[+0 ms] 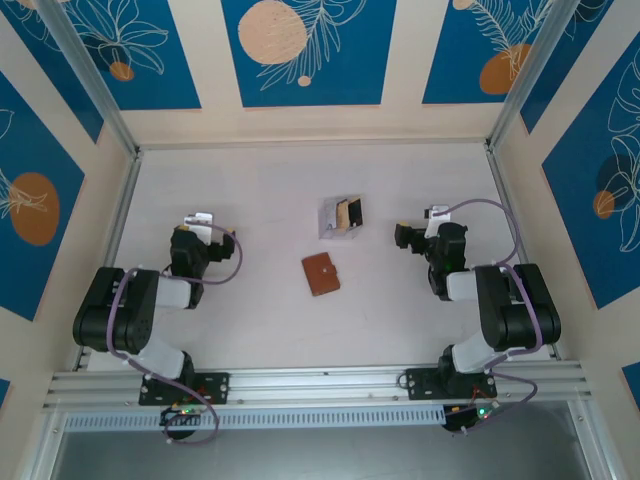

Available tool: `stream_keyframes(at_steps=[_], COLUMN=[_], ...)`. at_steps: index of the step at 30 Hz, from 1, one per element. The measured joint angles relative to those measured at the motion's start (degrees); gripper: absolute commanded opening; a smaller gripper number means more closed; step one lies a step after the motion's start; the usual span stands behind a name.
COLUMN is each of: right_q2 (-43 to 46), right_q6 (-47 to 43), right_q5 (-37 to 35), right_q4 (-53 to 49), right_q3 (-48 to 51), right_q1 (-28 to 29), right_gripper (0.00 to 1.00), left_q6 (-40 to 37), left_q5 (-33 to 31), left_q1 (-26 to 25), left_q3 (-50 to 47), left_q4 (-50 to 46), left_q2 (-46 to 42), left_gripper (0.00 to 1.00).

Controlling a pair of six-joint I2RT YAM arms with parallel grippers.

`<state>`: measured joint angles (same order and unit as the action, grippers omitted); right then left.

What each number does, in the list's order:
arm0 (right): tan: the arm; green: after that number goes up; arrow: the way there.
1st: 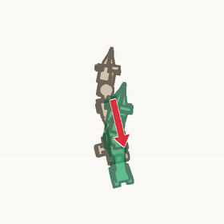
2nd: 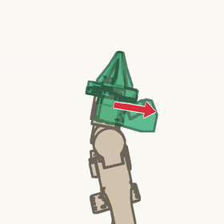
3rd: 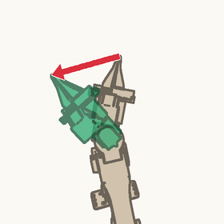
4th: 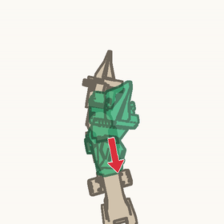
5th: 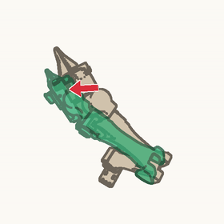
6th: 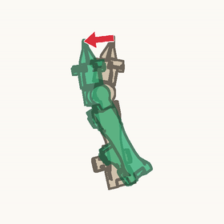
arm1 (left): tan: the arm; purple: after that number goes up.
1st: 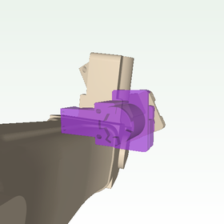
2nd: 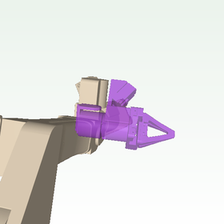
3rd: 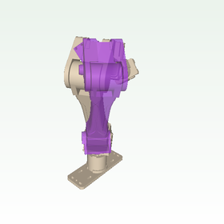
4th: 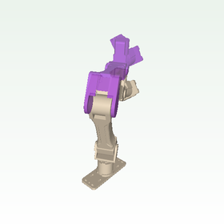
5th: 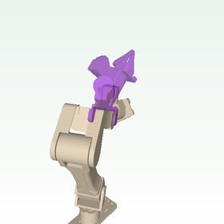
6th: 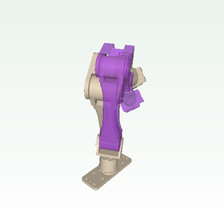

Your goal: Put the credit cards into the card holder

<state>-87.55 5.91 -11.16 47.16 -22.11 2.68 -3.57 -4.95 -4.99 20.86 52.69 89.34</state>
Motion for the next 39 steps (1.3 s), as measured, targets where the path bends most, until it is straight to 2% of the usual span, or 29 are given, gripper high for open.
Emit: stream_keyframes(at_steps=[22,28,33,36,39], right_q2=[0.0,0.0,0.24,4.26,8.7], right_q6=[0.02,0.04,0.33,2.49,10.51], right_q5=[0.44,3.72,3.61,-0.7,-3.56], right_q4=[-0.07,-0.55,-1.53,-11.74,-29.18], right_q3=[-0.02,-0.17,-0.46,-3.34,-14.25], right_q1=[-0.33,-2.51,-2.56,-1.57,-2.4], right_gripper=[0.99,0.99,0.99,0.99,0.99], left_q6=[0.0,1.75,2.12,2.12,4.02], left_q5=[0.0,-4.24,-5.64,-8.2,-10.69], left_q1=[-0.02,0.13,0.11,-0.87,-2.4], left_q3=[0.0,-0.2,0.11,3.39,11.26], left_q4=[0.0,1.01,-0.35,-10.93,-24.92], left_q2=[0.0,0.0,-0.42,-4.63,-10.88], left_gripper=[1.0,1.0,1.0,1.0,1.0])
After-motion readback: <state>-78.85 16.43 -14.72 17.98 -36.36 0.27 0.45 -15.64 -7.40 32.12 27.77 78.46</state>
